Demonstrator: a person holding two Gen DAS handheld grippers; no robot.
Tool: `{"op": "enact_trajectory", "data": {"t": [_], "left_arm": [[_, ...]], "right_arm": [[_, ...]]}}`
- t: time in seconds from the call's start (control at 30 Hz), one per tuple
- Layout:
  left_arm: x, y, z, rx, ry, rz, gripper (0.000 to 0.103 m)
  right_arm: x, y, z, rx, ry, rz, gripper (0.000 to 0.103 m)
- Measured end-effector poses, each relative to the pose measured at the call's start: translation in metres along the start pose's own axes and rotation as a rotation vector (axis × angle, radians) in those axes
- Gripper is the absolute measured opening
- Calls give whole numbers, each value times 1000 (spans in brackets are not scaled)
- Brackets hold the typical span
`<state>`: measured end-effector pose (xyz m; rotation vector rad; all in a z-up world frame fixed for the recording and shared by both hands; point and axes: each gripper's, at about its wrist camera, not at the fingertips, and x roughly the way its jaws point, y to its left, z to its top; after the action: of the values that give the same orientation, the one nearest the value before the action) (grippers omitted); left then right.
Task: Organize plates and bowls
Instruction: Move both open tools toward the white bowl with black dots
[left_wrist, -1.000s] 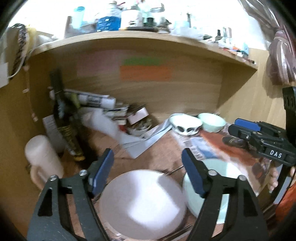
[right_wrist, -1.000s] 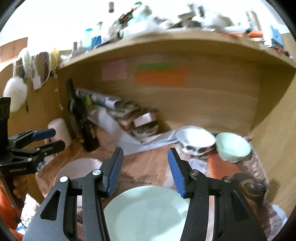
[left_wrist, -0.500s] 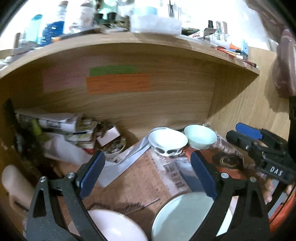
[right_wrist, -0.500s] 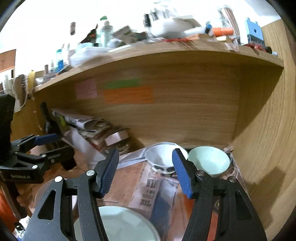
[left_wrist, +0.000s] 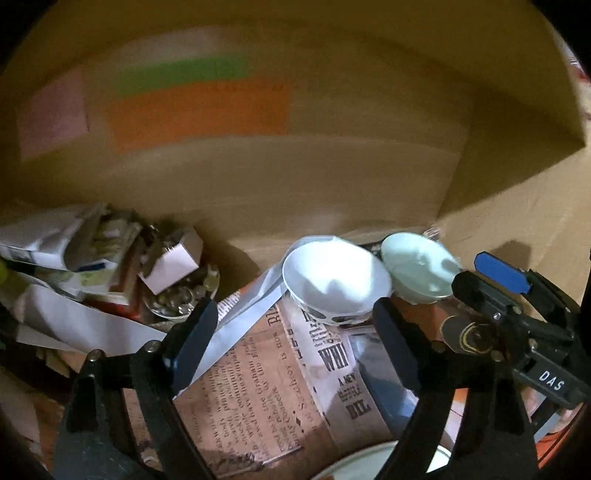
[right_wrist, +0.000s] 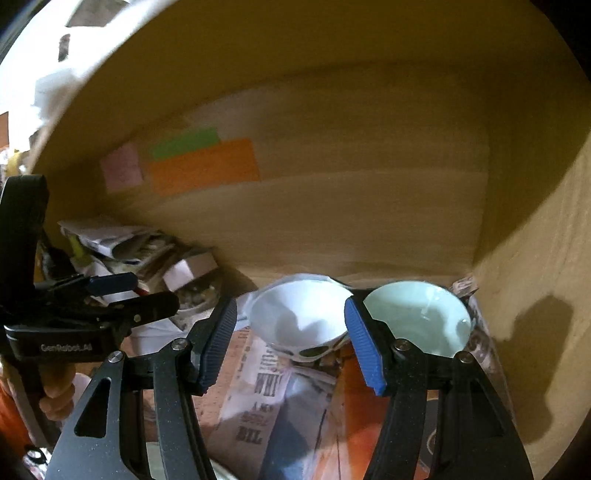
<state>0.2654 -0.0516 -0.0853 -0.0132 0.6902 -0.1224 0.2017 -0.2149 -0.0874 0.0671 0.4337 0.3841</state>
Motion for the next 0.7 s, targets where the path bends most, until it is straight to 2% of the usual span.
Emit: {"op": "enact_trajectory", "data": {"t": [0.1, 0.23, 0.37, 0.43, 0.5, 0.7], "left_arm": [[21, 2, 4, -11, 48, 8, 77], [51, 4, 9, -18, 117, -2, 72], [74, 4, 11, -19, 160, -15, 66], [84, 3, 10, -17, 178, 1, 64], [94, 4, 9, -13, 195, 8, 58], [116, 3, 6, 9, 238, 24, 44]], "right_arm": [[20, -9, -2, 14, 36, -2, 57], [45, -19, -7, 35, 87, -14, 57], [63, -33, -13, 108, 134, 14, 57], [71, -39, -18, 138, 163, 21, 48], [76, -42, -22, 149, 188, 23, 43], [96, -38, -31, 161, 249, 17, 33]]}}
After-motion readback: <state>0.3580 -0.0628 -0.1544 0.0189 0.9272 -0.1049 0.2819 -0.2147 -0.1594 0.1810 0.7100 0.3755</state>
